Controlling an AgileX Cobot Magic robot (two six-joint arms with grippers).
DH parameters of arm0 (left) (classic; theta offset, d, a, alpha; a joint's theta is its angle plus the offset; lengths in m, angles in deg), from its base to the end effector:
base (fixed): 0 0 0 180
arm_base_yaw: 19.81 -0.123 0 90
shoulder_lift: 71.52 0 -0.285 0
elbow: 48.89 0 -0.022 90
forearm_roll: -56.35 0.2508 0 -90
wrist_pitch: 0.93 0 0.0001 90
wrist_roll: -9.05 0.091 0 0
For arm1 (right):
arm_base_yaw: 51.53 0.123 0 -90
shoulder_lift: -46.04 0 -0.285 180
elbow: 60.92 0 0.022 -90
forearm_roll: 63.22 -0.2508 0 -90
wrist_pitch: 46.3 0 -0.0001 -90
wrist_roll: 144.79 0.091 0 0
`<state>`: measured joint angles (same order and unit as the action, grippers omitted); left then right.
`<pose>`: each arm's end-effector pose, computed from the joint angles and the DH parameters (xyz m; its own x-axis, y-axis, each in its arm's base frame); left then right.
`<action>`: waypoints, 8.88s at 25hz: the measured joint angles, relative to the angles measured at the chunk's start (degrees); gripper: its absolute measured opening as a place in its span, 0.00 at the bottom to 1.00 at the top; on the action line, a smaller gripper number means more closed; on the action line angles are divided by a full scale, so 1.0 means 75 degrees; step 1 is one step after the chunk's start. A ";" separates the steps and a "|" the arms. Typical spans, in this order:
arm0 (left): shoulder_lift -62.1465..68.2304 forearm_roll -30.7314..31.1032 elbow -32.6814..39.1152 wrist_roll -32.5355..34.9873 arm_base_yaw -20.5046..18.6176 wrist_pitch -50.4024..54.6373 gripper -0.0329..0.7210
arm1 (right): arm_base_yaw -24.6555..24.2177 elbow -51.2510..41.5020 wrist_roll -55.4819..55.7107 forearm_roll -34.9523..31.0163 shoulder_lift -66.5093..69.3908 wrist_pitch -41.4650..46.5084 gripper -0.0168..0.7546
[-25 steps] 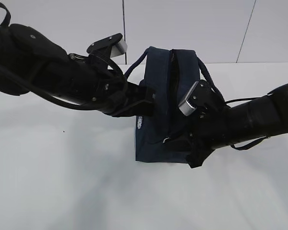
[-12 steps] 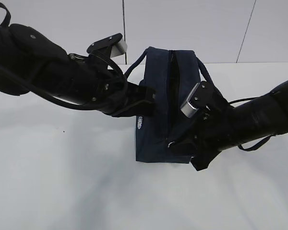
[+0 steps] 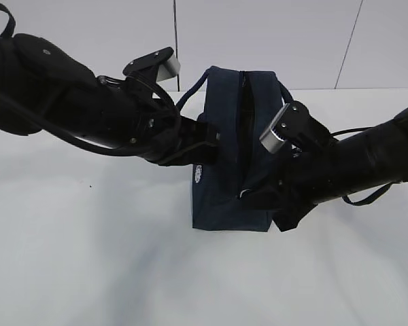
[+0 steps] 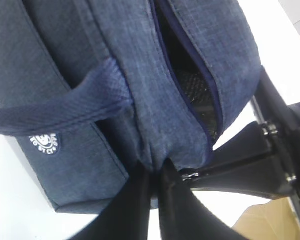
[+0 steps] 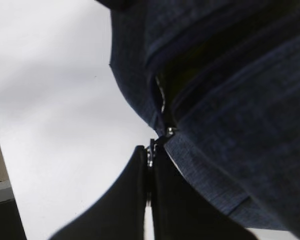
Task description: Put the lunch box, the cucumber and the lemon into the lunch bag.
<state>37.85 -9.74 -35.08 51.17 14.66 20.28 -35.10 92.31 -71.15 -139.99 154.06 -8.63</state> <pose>0.2963 -0.2400 0.2154 -0.7922 0.1068 -0.6009 0.4695 0.7357 -0.4882 0.2952 0.1436 0.1732 -0.3560 -0.5602 -0.7479 -0.8928 0.4403 0.0952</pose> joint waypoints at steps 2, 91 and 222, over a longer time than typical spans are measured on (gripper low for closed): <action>0.0000 0.0013 0.0000 0.0000 0.0000 0.0000 0.04 | 0.0000 0.0000 0.0035 0.0006 -0.0112 0.0000 0.03; 0.0000 0.0265 0.0000 0.0000 0.0000 -0.0032 0.04 | 0.0000 0.0690 0.4419 -0.1130 -0.1067 -0.0580 0.03; 0.0704 0.0364 0.0721 0.2170 0.0832 -0.2732 0.58 | -0.0187 0.2777 0.5336 -0.1557 0.0665 0.0147 0.03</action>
<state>43.13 -7.01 -29.67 67.44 20.89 -0.21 -36.50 113.14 -31.13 -151.67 159.05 -7.53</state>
